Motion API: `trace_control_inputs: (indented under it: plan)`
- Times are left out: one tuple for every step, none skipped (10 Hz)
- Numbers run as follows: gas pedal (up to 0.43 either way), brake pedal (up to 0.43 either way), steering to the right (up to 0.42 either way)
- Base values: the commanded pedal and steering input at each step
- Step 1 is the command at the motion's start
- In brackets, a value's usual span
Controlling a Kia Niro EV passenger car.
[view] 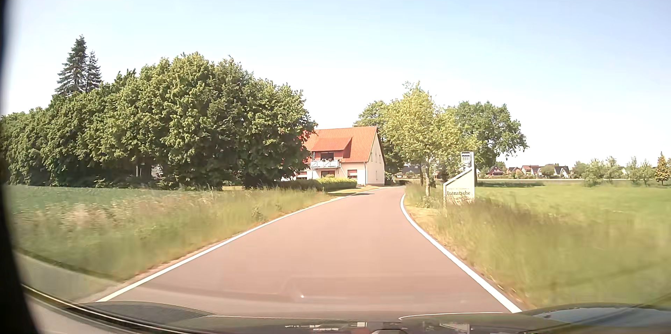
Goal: Follow the waypoints while adhering to traffic rules and regulations
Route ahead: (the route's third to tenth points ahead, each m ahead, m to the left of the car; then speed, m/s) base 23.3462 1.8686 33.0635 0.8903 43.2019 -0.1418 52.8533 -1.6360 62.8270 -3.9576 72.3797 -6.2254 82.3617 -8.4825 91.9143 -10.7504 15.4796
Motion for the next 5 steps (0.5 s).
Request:
trace_control_inputs:
  plan:
    - [0.287,0.000,0.010]
    - [0.287,0.000,0.013]
    - [0.287,0.000,0.015]
    - [0.299,0.000,0.018]
    - [0.299,0.000,0.018]
